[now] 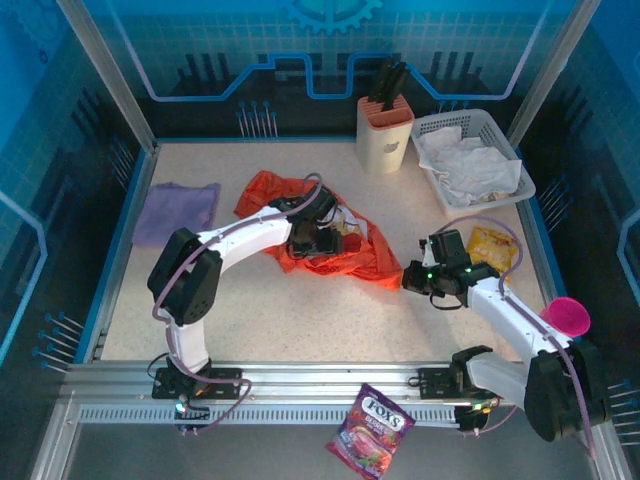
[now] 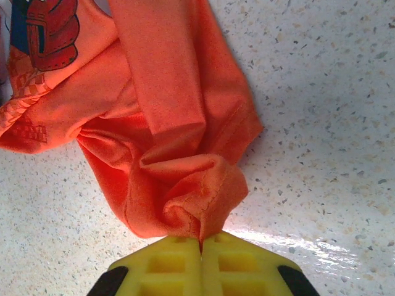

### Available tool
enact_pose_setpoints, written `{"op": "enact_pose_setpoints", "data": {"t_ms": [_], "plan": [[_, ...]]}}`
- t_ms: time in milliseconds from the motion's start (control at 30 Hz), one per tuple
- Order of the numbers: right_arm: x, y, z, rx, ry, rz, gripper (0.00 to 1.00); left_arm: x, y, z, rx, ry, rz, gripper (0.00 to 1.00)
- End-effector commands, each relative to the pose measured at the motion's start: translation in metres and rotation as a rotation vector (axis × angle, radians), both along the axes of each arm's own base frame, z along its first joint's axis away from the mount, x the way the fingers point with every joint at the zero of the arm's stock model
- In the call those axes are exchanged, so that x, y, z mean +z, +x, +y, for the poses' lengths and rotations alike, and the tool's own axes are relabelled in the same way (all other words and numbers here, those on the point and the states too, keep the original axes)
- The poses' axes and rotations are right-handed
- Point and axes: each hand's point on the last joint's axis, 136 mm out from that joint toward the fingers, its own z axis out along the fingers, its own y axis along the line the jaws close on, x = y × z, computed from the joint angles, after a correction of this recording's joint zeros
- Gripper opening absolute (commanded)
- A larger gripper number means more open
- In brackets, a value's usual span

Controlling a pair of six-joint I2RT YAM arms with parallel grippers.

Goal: Fold and stack the t-shirts

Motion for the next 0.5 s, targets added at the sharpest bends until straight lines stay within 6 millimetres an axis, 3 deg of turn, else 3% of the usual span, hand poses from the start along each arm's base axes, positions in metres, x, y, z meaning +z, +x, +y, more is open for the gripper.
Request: {"op": "enact_pose_setpoints", "data": {"t_ms": [0,100,233,467], "plan": [[0.01,0.008,0.001,0.01,0.017,-0.027,0.0,0.061,0.001,0.011,-0.042,-0.046,-0.068,0.68],[0.009,0.008,0.002,0.01,0.021,-0.026,0.0,0.076,0.006,0.031,-0.034,-0.019,-0.111,0.59],[0.009,0.008,0.002,0.008,0.024,-0.027,0.0,0.067,0.013,0.055,-0.041,0.076,-0.098,0.54],[0.012,0.009,0.003,0.014,0.025,-0.031,0.0,0.038,0.027,0.051,-0.049,0.137,-0.026,0.55]]}}
